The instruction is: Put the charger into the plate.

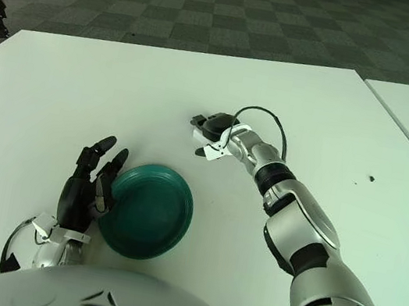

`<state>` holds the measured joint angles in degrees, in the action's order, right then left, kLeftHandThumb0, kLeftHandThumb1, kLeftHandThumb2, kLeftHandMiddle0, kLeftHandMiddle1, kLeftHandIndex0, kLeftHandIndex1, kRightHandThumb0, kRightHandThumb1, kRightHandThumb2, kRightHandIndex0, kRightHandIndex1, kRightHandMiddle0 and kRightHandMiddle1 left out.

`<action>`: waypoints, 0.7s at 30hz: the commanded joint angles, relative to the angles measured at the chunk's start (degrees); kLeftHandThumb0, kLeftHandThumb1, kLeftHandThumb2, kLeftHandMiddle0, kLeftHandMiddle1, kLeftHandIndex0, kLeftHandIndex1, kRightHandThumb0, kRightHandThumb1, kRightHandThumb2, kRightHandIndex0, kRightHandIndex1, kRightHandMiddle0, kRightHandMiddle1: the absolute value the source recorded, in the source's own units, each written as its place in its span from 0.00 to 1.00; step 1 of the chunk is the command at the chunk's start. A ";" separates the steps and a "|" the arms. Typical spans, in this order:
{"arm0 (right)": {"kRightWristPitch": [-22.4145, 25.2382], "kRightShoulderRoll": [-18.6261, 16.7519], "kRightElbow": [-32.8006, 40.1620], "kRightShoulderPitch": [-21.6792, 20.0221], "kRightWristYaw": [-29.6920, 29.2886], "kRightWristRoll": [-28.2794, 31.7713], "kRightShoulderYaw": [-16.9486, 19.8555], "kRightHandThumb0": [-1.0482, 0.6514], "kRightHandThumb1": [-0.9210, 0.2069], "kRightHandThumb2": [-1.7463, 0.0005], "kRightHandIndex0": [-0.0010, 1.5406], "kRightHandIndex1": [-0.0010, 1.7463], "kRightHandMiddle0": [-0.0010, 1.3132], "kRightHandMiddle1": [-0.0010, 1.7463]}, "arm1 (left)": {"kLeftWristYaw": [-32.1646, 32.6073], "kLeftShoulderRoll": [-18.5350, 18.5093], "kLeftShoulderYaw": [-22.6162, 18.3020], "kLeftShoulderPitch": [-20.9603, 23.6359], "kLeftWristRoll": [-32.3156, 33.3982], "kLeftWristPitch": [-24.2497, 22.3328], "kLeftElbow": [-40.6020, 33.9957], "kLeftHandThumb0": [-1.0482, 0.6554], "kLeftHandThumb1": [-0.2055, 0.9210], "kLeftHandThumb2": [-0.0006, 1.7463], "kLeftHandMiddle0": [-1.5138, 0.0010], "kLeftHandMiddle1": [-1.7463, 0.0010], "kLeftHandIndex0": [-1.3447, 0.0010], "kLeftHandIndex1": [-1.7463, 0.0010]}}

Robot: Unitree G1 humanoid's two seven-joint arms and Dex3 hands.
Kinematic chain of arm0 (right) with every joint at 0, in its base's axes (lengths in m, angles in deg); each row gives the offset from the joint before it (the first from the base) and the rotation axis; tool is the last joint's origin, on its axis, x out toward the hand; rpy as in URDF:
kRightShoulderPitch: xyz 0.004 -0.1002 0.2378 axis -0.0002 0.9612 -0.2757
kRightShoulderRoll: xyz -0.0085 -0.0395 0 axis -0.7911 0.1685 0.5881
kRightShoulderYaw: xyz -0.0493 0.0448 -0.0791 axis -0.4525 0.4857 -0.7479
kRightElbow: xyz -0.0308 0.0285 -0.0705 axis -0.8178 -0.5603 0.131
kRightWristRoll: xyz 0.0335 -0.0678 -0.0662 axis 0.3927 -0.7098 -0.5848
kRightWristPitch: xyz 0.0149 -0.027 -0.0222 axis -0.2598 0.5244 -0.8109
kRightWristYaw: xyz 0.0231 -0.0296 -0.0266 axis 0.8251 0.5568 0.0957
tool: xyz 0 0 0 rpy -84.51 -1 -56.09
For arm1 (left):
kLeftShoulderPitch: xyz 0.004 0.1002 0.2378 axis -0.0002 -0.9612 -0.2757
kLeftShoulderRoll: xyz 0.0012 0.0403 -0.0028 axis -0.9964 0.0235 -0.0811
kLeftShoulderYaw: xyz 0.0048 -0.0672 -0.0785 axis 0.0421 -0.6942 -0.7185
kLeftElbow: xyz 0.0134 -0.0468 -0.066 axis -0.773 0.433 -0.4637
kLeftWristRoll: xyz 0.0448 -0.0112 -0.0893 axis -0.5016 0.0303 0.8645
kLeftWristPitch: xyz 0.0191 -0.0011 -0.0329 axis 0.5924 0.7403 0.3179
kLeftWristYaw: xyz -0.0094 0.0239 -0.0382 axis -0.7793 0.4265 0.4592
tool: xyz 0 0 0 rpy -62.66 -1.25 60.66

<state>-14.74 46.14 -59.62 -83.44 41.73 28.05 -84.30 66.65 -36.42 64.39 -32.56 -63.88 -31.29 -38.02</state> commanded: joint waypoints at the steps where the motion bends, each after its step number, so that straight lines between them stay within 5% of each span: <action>1: -0.21 -0.11 -1.83 1.97 2.35 -0.54 -1.00 0.00 0.00 0.53 0.19 0.01 0.00 0.35 | 0.00 2.59 -0.07 1.87 0.81 -1.59 5.87 0.05 1.00 0.53 0.63 0.99 0.91 0.48; 21: 0.09 -0.45 -2.86 1.74 2.52 -0.33 -0.41 0.00 0.00 0.52 0.19 0.01 0.00 0.34 | -0.11 2.58 -0.38 2.37 1.07 -1.70 6.27 0.05 1.00 0.53 0.62 0.99 0.91 0.48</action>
<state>-14.60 45.95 -60.57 -83.51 41.75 28.29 -83.58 66.65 -36.43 64.37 -32.50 -63.89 -31.33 -37.97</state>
